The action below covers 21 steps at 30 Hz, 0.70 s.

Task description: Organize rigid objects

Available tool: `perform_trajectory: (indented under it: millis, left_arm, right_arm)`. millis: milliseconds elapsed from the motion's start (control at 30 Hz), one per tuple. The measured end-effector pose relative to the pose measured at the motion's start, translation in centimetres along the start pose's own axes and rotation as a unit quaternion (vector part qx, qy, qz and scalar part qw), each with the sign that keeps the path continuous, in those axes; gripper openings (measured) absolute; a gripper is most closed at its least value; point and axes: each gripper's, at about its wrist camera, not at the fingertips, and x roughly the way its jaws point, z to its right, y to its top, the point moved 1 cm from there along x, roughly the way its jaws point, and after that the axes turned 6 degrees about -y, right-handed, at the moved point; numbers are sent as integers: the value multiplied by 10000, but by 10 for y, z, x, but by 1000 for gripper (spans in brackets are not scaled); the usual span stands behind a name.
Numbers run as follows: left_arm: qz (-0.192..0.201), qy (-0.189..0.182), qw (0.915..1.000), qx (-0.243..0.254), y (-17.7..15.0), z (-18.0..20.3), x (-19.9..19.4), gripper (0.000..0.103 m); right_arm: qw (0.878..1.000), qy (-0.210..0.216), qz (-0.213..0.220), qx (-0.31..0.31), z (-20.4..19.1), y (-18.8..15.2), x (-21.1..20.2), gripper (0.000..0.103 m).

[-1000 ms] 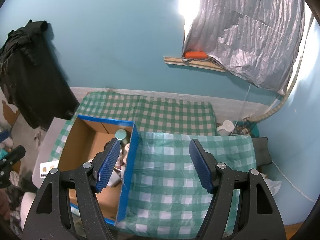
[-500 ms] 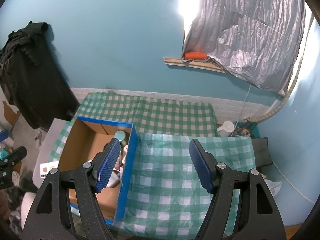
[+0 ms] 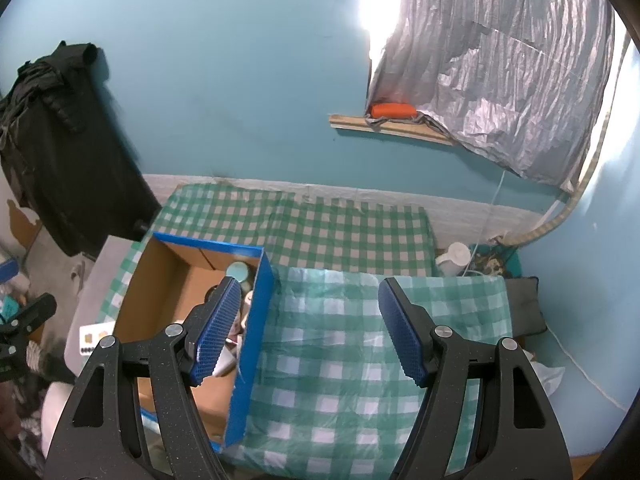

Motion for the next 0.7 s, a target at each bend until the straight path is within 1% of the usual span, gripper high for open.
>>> perform_trajectory:
  millis: [467,700]
  left_arm:
    - [-60,35,9999,-78,-3,2,6,101]
    - [-63,73,9999,-68,-4,2,3,101]
  right_arm:
    - [10000,7,-6,-3,-2,3,2,71]
    - [10000,27,-20,-18,-5,3,6,71]
